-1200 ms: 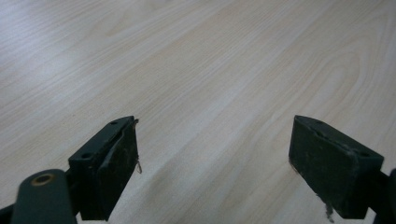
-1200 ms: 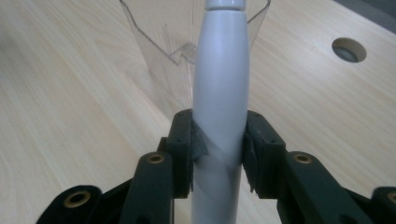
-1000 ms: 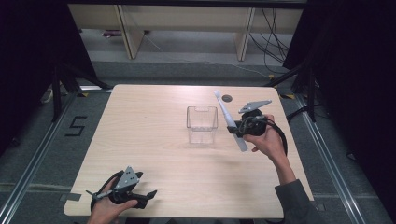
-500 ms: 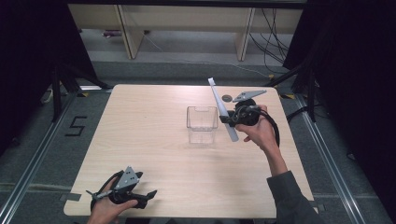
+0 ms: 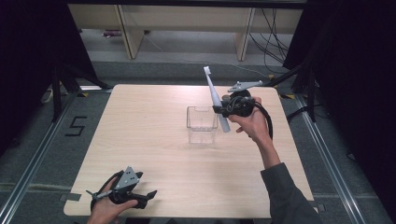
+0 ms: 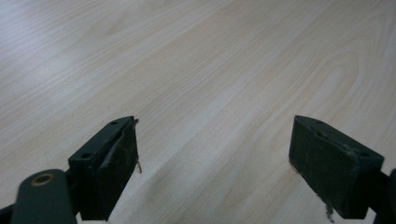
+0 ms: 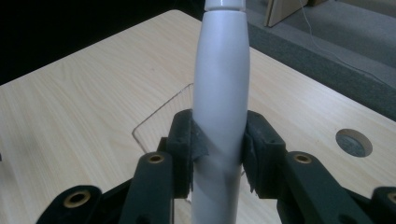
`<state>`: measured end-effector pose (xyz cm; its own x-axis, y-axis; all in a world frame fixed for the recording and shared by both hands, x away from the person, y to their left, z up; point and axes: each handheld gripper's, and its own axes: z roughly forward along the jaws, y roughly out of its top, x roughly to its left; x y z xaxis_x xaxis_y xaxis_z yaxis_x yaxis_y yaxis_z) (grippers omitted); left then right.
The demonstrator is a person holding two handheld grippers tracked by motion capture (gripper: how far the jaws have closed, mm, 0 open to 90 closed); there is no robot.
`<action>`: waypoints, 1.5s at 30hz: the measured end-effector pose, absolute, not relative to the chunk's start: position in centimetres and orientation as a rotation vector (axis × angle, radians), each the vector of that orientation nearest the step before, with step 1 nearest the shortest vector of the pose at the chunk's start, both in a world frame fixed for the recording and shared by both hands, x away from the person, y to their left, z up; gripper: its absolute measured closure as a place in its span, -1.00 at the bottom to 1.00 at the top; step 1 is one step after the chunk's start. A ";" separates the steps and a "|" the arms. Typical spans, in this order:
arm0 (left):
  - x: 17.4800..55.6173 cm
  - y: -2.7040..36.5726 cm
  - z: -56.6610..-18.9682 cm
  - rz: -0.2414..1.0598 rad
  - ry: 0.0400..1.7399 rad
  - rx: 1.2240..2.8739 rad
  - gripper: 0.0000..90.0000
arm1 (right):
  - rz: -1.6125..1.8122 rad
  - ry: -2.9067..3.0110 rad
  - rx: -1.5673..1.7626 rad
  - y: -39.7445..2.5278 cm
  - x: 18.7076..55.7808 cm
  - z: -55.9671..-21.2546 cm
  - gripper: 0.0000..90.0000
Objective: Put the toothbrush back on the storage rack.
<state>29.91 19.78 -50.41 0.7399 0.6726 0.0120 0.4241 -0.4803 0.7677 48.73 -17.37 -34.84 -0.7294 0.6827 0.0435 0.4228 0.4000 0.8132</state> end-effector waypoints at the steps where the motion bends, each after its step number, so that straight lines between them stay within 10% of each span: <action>1: 29.9 19.7 -50.5 0.403 0.824 2.132 -0.66 | 1.247 2.363 0.977 -17.0 49.0 -34.7 0.49; 45: 29.8 19.7 -50.4 0.384 0.835 2.104 -0.66 | 1.069 2.511 0.843 -10.3 53.9 -40.7 0.49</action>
